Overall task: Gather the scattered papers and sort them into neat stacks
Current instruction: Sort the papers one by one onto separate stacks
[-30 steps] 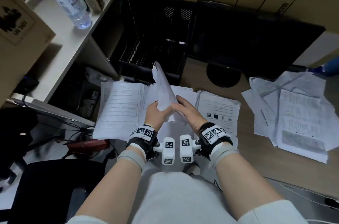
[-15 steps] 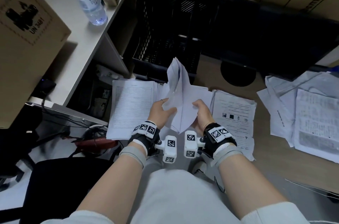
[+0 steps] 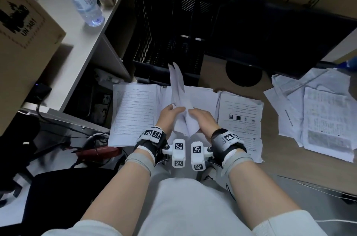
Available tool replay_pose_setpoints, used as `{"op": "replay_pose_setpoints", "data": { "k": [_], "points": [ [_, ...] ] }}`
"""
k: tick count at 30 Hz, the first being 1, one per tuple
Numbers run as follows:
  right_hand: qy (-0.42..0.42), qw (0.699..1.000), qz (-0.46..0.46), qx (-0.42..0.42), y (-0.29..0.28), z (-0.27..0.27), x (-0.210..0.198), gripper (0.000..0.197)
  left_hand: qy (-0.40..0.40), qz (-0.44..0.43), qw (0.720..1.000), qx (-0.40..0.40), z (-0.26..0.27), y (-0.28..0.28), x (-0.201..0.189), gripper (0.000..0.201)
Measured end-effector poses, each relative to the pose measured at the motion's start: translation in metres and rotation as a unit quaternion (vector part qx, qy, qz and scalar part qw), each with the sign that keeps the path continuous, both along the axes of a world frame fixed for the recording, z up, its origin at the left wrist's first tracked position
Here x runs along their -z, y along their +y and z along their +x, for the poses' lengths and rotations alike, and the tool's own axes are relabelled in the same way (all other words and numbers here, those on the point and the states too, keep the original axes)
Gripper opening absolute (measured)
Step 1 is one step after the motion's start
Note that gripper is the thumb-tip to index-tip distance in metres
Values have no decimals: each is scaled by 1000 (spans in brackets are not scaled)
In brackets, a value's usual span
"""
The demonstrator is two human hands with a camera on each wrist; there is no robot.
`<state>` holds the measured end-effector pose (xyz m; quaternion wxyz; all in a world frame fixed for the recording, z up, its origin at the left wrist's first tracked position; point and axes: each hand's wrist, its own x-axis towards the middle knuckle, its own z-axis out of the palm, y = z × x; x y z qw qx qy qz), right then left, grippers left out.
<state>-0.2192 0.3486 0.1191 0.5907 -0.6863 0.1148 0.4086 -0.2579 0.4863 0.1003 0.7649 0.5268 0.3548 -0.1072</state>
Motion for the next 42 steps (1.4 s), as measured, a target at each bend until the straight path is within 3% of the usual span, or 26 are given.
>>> {"op": "replay_pose_setpoints", "data": {
  "k": [4,12,20,35,42],
  "points": [
    [-5,999,33,-37,-18,-7,-6,38,-16,22,1000,-4,-6,-20,-1,35],
    [-135,987,56,-70,-70,-4,-8,54,-78,39,996,-7,-12,-68,-16,42],
    [-125,986,103,-44,-113,-2,-9,80,-106,41,994,-1,-18,-113,-22,42],
    [-114,983,131,-59,-121,1,-19,66,-113,43,993,-19,-16,-120,-17,29],
    [-83,987,139,-22,-101,9,-30,45,-120,90,989,4,1,-95,-31,26]
  ]
}}
